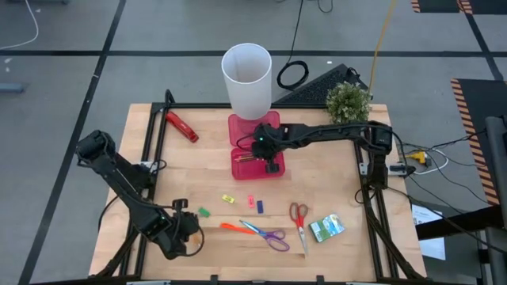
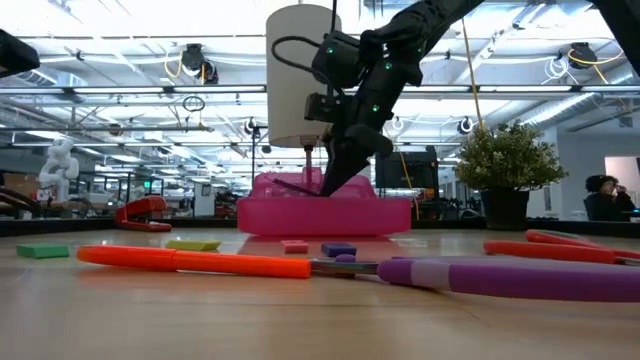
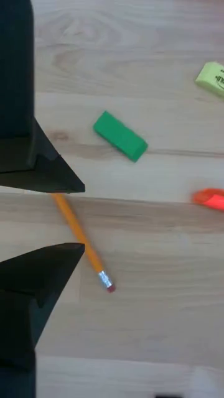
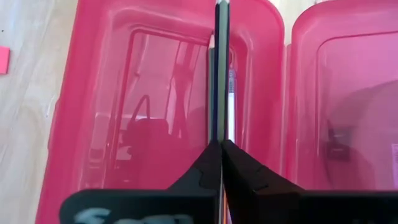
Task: Pack school essentials
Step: Put the black pencil into the pink supply box, then put the yellow pencil into the pink supply box
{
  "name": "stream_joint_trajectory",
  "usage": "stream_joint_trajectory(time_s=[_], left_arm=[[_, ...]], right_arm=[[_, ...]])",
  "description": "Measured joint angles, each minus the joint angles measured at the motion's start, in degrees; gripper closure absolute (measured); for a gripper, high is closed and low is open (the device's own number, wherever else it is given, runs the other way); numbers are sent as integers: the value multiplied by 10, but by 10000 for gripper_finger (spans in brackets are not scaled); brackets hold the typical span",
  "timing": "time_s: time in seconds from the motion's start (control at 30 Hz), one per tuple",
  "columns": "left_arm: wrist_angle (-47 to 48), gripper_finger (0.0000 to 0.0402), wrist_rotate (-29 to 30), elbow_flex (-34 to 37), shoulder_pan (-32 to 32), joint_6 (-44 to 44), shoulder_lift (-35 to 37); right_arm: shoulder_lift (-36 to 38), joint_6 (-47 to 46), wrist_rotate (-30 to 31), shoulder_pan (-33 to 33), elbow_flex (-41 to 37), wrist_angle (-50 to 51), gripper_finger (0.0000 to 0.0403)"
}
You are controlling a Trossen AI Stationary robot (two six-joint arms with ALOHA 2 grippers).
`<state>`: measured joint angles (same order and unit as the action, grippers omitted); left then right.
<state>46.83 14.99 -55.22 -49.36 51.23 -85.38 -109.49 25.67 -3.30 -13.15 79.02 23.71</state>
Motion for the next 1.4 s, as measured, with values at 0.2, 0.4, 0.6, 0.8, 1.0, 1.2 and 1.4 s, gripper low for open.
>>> stream_joint_trajectory(time_s=[0.2,0.4,0.6,0.8,1.0,1.2,1.4], left_arm=[[1,245,-28,0,-2,-12,0],[7,202,-59,10,-9,-57,0],[29,187,-62,10,-22,-116,0],[28,215,-56,31,-16,-206,1],[-14,236,-61,85,6,-276,0],[-128,238,-94,132,39,-348,0],[-140,239,-112,150,59,-386,0]], right_arm=[[0,1,0,0,0,3,367],[12,-19,1,2,0,16,313],[87,-87,2,44,-7,74,283],[195,-161,17,132,-75,57,281],[290,-235,100,231,-181,-21,284],[353,-284,155,305,-302,-145,284],[377,-327,157,343,-385,-220,284]])
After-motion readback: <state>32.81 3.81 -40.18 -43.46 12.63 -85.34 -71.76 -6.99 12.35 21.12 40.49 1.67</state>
